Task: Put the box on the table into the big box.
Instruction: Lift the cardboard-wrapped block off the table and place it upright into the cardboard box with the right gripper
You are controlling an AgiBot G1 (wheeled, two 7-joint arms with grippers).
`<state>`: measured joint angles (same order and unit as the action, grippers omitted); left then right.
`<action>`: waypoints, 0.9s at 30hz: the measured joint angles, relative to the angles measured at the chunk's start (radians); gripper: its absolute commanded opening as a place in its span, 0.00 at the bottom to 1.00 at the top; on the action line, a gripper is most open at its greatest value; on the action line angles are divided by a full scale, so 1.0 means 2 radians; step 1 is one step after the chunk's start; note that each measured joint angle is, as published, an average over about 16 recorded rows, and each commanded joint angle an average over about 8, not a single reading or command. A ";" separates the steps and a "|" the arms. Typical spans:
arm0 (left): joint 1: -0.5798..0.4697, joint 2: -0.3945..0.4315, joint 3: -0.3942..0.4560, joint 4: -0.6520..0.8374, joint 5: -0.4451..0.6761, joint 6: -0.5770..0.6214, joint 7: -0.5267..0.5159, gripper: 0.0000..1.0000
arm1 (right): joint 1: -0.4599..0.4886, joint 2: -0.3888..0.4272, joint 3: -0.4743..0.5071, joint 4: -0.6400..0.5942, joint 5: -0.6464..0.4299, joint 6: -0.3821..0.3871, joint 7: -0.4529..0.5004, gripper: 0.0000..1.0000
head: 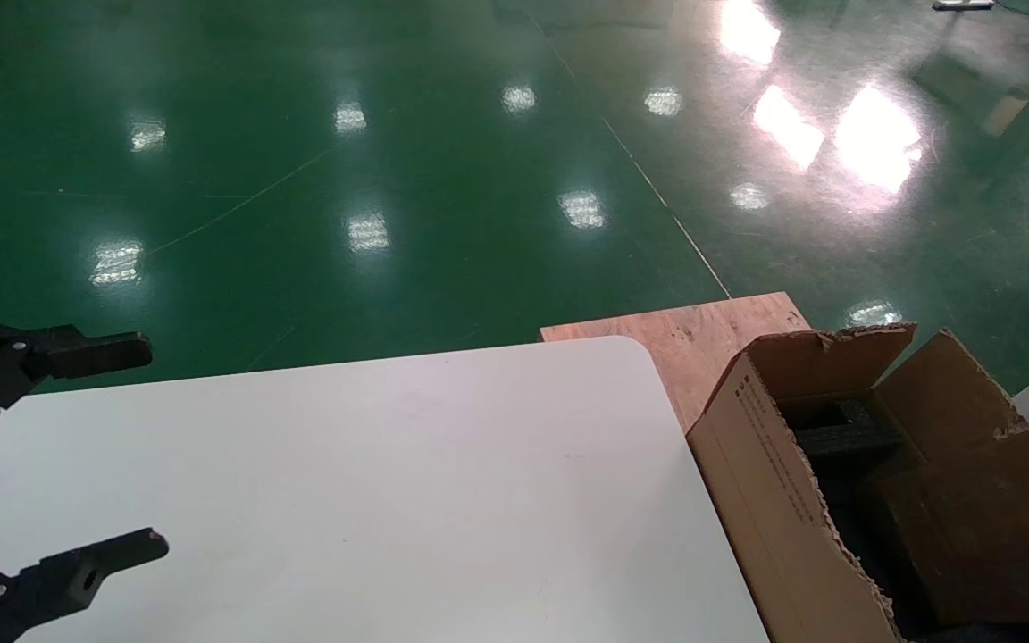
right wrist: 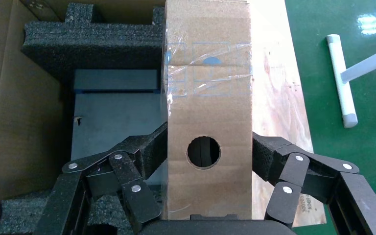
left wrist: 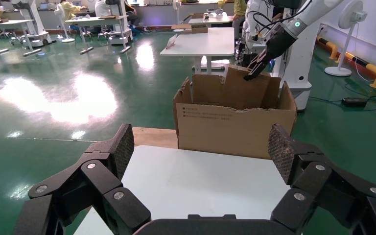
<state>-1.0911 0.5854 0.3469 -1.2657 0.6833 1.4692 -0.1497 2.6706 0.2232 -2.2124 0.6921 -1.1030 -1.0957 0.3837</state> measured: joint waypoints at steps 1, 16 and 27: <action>0.000 0.000 0.000 0.000 0.000 0.000 0.000 1.00 | 0.002 -0.001 -0.003 -0.001 0.001 0.001 -0.001 0.66; 0.000 0.000 0.000 0.000 0.000 0.000 0.000 1.00 | 0.012 -0.012 -0.026 -0.006 0.012 0.005 0.001 1.00; 0.000 0.000 0.000 0.000 0.000 0.000 0.000 1.00 | 0.011 -0.011 -0.023 -0.006 0.011 0.005 0.001 1.00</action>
<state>-1.0908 0.5853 0.3469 -1.2656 0.6830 1.4688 -0.1495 2.6925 0.2005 -2.2585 0.6808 -1.0802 -1.0864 0.3850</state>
